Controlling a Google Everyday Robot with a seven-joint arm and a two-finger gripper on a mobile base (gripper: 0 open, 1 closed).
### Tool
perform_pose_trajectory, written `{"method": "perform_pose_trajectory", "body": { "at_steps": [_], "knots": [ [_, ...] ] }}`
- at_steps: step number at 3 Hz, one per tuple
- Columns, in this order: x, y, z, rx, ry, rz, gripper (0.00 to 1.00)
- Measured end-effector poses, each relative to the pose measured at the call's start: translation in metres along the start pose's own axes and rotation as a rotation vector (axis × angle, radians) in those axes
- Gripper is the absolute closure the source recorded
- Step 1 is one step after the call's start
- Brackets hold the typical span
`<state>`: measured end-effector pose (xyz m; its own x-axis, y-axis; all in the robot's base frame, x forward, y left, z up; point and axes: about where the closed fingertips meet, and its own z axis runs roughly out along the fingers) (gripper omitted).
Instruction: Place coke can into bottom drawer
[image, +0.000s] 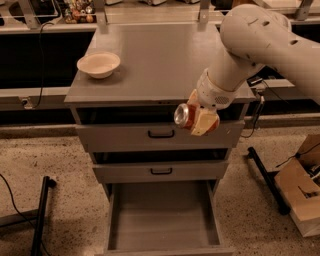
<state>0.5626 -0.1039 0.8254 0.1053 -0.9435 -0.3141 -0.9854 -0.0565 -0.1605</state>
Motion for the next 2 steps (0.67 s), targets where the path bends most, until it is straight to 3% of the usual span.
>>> {"method": "perform_pose_trajectory", "body": {
  "at_steps": [1, 2],
  "knots": [
    [0.034, -0.007, 0.05, -0.039, 0.033, 0.111, 1.0],
    [0.071, 0.004, 0.11, -0.066, 0.046, 0.181, 1.0]
  ]
}}
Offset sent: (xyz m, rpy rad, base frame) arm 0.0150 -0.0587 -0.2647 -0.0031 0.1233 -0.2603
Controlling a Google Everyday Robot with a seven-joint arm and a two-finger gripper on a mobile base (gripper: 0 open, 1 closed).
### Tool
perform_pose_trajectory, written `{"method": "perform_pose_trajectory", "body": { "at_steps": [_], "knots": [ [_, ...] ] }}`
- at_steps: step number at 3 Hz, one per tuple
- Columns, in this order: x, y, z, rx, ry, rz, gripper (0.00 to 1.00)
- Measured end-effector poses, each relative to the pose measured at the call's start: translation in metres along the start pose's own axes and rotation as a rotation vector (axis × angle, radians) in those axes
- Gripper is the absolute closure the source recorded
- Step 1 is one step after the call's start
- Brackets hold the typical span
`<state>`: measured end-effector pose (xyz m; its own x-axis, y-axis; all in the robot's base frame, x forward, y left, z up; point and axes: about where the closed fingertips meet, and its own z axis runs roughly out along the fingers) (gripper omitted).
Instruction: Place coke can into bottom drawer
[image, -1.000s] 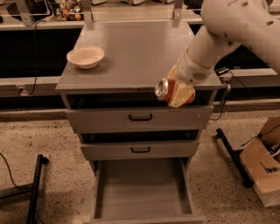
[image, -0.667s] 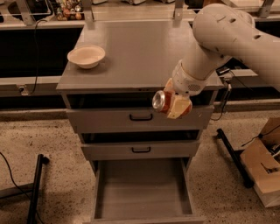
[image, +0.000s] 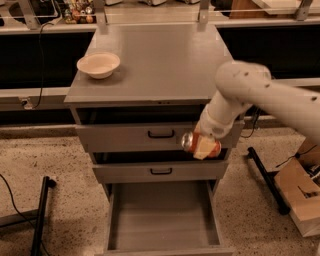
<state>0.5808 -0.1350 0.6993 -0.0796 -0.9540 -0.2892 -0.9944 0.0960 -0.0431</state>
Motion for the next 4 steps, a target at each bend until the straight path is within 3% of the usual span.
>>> {"method": "perform_pose_trajectory", "body": {
  "at_steps": [1, 2, 3, 4],
  "knots": [
    [0.032, 0.01, 0.064, 0.026, 0.033, -0.013, 1.0],
    [0.03, 0.004, 0.067, 0.057, 0.024, -0.018, 1.0],
    [0.045, -0.002, 0.086, 0.006, 0.05, 0.02, 1.0],
    [0.11, 0.01, 0.165, -0.053, 0.086, 0.088, 1.0]
  ]
}}
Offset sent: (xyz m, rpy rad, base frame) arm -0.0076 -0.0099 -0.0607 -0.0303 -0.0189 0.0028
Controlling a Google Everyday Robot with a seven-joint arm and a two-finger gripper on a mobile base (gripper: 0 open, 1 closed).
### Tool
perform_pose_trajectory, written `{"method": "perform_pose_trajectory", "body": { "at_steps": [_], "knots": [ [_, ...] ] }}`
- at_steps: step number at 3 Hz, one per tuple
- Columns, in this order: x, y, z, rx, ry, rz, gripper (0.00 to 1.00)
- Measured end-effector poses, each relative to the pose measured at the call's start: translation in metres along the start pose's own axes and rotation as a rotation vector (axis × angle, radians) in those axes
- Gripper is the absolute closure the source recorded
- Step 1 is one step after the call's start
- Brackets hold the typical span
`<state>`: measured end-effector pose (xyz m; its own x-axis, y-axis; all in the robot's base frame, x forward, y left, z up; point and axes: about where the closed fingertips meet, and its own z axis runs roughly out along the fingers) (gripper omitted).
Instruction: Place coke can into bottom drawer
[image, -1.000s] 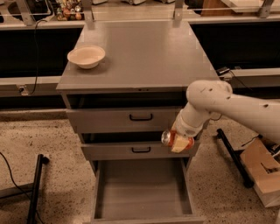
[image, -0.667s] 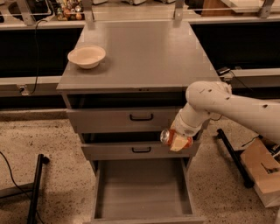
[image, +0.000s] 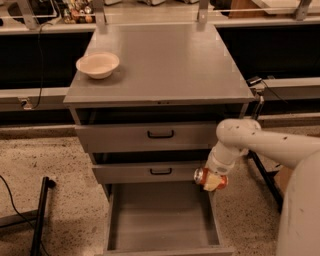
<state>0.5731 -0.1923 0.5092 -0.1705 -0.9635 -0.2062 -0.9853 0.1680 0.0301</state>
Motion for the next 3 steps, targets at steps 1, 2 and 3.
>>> {"method": "perform_pose_trajectory", "body": {
  "at_steps": [1, 2, 3],
  "knots": [
    [0.033, -0.013, 0.07, 0.045, -0.144, 0.062, 1.0],
    [0.058, -0.021, 0.085, 0.07, -0.188, 0.028, 1.0],
    [0.057, -0.021, 0.09, 0.063, -0.194, 0.021, 1.0]
  ]
}}
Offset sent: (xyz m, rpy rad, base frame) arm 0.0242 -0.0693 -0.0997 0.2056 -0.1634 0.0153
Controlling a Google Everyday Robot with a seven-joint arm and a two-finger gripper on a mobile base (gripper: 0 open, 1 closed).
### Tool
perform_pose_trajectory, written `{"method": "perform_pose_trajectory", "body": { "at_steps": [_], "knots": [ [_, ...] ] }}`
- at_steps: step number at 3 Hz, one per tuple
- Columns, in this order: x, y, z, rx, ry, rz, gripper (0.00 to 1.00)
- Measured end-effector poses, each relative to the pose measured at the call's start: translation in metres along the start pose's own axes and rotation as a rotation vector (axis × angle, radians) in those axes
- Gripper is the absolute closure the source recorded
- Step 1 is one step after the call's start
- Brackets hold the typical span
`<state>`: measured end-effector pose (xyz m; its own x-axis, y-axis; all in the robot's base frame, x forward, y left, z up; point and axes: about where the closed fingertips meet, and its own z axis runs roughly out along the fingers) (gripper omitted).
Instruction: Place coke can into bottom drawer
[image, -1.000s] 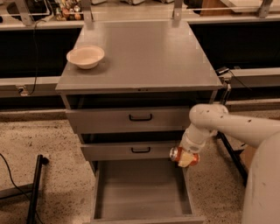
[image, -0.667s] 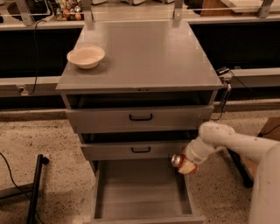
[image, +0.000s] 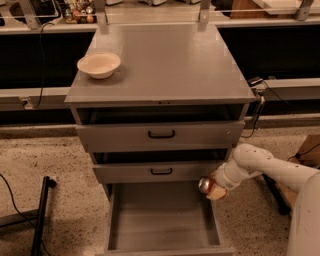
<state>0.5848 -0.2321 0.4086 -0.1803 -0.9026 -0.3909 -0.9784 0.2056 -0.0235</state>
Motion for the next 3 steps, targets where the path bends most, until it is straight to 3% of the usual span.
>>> {"method": "perform_pose_trajectory", "body": {
  "at_steps": [1, 2, 3],
  "knots": [
    [-0.01, -0.001, 0.032, -0.034, -0.106, 0.025, 1.0],
    [-0.009, 0.017, 0.101, -0.074, -0.274, 0.031, 1.0],
    [-0.011, 0.042, 0.155, -0.11, -0.347, -0.015, 1.0]
  ]
}}
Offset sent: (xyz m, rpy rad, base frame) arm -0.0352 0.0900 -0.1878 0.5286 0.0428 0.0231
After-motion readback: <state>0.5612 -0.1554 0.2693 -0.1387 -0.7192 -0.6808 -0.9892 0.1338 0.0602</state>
